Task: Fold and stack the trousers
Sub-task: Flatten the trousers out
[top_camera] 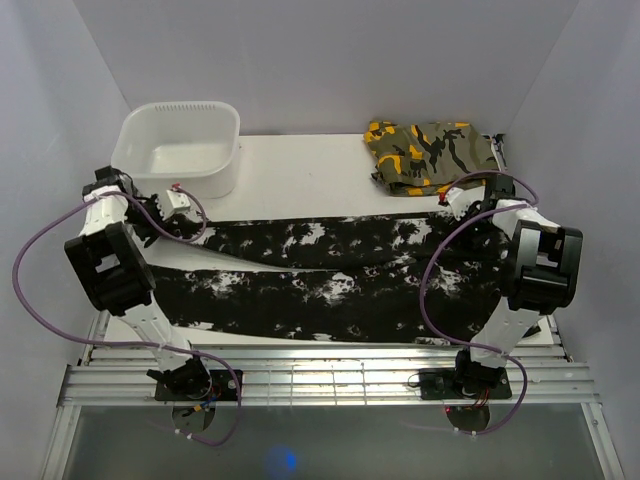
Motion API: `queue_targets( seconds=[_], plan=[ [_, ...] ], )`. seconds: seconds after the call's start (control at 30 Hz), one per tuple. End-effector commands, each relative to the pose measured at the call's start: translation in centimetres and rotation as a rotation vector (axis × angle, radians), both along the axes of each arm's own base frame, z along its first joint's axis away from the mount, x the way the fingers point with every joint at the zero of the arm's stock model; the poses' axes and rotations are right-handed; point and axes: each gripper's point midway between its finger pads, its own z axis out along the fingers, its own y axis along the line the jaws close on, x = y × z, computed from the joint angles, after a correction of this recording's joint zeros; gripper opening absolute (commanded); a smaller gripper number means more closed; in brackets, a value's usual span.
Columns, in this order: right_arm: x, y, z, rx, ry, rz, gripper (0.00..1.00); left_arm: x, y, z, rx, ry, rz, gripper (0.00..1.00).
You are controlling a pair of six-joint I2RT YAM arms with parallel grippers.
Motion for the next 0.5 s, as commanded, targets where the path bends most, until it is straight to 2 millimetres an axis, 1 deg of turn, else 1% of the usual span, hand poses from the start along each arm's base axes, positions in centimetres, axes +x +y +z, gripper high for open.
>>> queue_targets(
  seconds=[0.0, 0.03, 0.07, 0.1, 0.13, 0.17, 0.2, 0.23, 0.33, 0.37, 0.47],
  plan=[
    [1.3, -2.1, -0.4, -0.086, -0.088, -0.056, 0.14, -3.6, -0.9, 8.9, 0.024, -0.016, 0.09, 0.0],
    [1.7, -2.2, -0.1, -0.085, -0.119, -0.072, 0.08, -4.6, -1.2, 10.9, 0.036, -0.033, 0.101, 0.0],
    [1.9, -2.3, 0.8, -0.089, -0.149, -0.083, 0.08, -6.2, -1.8, 11.2, 0.029, 0.006, 0.116, 0.0],
    [1.9, -2.4, 1.1, -0.087, -0.162, -0.094, 0.08, -7.2, -1.9, 11.8, 0.038, 0.017, 0.127, 0.0],
    [1.5, -2.3, 1.0, -0.08, -0.164, -0.109, 0.08, -8.6, -2.0, 12.6, 0.066, 0.024, 0.144, 0.0],
    [1.9, -2.5, 2.1, -0.082, -0.21, -0.121, 0.08, -10.2, -2.3, 12.7, 0.072, 0.064, 0.15, 0.0],
    [1.8, -2.8, 2.5, -0.08, -0.226, -0.134, 0.08, -10.9, -2.2, 12.9, 0.092, 0.07, 0.161, 0.0],
    [1.4, -2.8, 3.1, -0.072, -0.244, -0.145, 0.08, -12.5, -1.9, 12.9, 0.14, 0.087, 0.183, 0.0],
    [0.8, -2.9, 4.0, -0.059, -0.281, -0.156, 0.08, -14.8, -1.1, 12.2, 0.239, 0.13, 0.155, 0.0],
    [0.7, -2.8, 4.1, -0.052, -0.286, -0.156, 0.08, -15.4, -1.1, 11.5, 0.243, 0.155, 0.147, 0.0],
    [0.7, -2.6, 4.3, -0.045, -0.296, -0.149, 0.08, -15.3, -0.6, 10.1, 0.247, 0.222, 0.14, 0.0]
  ],
)
